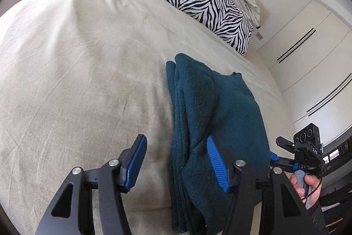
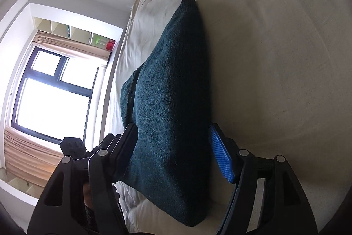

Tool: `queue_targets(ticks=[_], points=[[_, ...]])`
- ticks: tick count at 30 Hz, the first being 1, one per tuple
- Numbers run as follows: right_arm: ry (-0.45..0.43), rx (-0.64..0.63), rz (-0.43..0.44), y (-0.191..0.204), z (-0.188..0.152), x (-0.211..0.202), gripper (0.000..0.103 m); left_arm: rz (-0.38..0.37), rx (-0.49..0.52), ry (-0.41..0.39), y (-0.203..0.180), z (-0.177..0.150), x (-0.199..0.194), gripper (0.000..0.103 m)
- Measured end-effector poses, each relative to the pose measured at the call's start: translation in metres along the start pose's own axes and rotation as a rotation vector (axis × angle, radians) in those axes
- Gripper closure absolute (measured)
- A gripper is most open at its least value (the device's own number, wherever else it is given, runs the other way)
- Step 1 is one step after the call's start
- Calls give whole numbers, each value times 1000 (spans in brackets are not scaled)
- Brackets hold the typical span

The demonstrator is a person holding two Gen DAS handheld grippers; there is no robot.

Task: Fold small clothes

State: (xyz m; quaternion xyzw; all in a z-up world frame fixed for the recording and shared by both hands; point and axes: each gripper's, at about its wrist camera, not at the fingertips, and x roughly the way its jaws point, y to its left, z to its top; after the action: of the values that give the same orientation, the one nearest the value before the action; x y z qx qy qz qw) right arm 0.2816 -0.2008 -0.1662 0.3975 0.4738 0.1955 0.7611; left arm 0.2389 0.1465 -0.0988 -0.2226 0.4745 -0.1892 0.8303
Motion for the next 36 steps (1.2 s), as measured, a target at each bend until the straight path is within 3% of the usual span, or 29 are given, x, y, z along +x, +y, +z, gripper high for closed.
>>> queue_targets(ticks=[5, 12, 15, 17, 20, 23, 27, 31, 36], points=[[32, 60, 30, -10, 4, 11, 37, -102, -114, 100, 14, 11, 20, 44], [67, 14, 56, -1, 5, 10, 36, -103, -78, 249, -8, 21, 55, 44], [74, 43, 79, -8, 8, 11, 38, -135, -140, 253, -3, 27, 62, 44], [86, 42, 34, -8, 11, 20, 39, -118, -128, 253, -9, 27, 64, 45], [91, -3, -55, 9, 13, 30, 39, -47, -62, 242, -23, 25, 68, 54], [78, -35, -106, 17, 10, 31, 49, -64, -72, 242, -24, 23, 70, 71], [46, -60, -106, 22, 6, 24, 63, -48, -37, 211, -33, 20, 66, 76], [-2, -128, -124, 45, 5, 12, 66, -37, -16, 169, -44, 23, 53, 77], [-61, -179, -105, 68, 8, -26, 68, -45, 59, 108, -84, 27, 33, 78]])
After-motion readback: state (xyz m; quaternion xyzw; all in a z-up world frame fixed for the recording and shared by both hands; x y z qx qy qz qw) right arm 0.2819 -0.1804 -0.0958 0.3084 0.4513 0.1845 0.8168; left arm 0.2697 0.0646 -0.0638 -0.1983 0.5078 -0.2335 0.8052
